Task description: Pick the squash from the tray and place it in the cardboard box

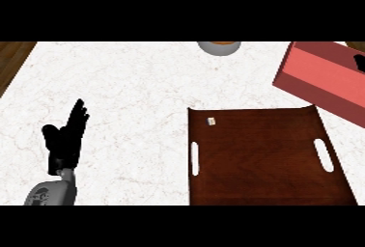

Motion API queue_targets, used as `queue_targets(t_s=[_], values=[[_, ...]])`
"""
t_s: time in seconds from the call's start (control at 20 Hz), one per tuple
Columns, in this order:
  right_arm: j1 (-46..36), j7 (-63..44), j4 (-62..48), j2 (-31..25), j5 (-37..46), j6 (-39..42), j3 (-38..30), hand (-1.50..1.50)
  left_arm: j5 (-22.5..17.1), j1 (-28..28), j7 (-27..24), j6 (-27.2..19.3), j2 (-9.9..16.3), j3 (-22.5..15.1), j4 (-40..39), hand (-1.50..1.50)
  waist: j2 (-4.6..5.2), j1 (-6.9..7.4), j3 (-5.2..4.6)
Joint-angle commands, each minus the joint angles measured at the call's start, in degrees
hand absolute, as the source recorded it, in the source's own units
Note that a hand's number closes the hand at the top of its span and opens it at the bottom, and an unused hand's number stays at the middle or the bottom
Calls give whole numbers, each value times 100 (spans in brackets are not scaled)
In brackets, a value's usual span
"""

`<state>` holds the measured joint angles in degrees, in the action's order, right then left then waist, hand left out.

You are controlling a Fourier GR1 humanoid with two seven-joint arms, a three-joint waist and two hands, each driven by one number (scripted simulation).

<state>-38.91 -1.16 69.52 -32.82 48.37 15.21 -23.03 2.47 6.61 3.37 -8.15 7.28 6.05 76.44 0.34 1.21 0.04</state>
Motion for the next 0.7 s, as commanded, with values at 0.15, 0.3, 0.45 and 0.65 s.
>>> queue_targets(t_s=[0.15,0.3,0.45,0.65], values=[[-612,873,-2490,-425,777,-1417,151,150,60,-16,-16,-70,-190,-149,63,0,53,128,5],[-959,1022,-3469,-459,401,-1472,-270,150,115,125,-124,-73,-153,-139,-90,0,60,120,7],[-1063,1091,-4038,-181,243,-1658,-419,-150,55,225,58,23,-33,-90,-19,0,91,200,15],[-1340,1894,-4638,-612,-194,-1328,-799,-150,87,-88,-157,14,-107,-159,98,0,76,194,16]])
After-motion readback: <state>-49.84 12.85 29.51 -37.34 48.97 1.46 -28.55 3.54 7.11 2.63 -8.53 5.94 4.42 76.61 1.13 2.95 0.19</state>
